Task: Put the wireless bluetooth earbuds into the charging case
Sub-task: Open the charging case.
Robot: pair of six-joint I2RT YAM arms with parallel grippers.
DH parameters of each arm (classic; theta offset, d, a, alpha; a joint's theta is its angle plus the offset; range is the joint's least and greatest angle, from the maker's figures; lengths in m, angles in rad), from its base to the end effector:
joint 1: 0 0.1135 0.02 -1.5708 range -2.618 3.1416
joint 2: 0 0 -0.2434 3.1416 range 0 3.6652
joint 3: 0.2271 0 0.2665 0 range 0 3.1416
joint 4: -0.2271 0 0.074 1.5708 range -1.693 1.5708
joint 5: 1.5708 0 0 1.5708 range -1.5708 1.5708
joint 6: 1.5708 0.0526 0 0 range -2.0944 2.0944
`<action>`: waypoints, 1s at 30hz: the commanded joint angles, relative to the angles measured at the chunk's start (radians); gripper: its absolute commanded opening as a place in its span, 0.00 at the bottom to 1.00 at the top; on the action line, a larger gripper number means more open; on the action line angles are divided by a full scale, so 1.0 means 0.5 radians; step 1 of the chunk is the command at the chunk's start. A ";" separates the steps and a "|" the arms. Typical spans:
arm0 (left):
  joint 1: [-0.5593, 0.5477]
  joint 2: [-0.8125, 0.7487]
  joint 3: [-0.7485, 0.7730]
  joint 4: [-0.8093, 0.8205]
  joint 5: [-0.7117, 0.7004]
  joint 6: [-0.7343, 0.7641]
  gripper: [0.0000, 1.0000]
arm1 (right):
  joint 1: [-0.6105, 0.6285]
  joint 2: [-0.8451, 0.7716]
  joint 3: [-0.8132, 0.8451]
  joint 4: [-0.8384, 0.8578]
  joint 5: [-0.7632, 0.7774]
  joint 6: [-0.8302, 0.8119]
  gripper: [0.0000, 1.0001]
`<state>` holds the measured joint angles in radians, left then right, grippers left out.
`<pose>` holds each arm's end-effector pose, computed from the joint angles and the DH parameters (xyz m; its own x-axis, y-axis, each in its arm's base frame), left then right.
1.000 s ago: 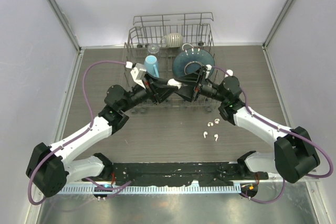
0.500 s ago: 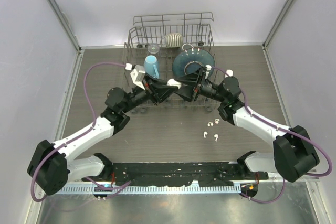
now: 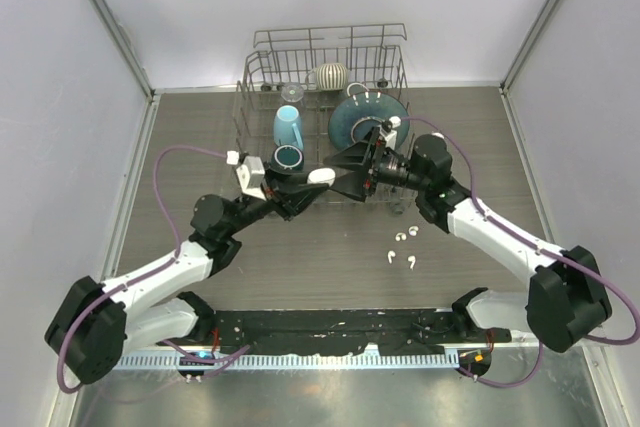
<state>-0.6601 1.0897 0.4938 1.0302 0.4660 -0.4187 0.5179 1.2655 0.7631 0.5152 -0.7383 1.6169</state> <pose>0.1954 -0.1816 0.2841 -0.0500 -0.4210 -0.9057 0.9298 0.3115 -0.1961 0.2572 0.1873 0.2746 -0.9504 0.3088 0.0375 0.0327 -0.0206 0.9993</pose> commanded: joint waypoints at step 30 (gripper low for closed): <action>-0.005 -0.296 -0.113 0.117 0.077 0.288 0.00 | 0.198 -0.218 0.686 -1.383 0.258 -1.641 0.81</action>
<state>-0.6601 0.9302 0.4183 0.9798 0.4637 -0.2386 0.6102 1.1530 1.0866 -0.2523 -0.6327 0.7719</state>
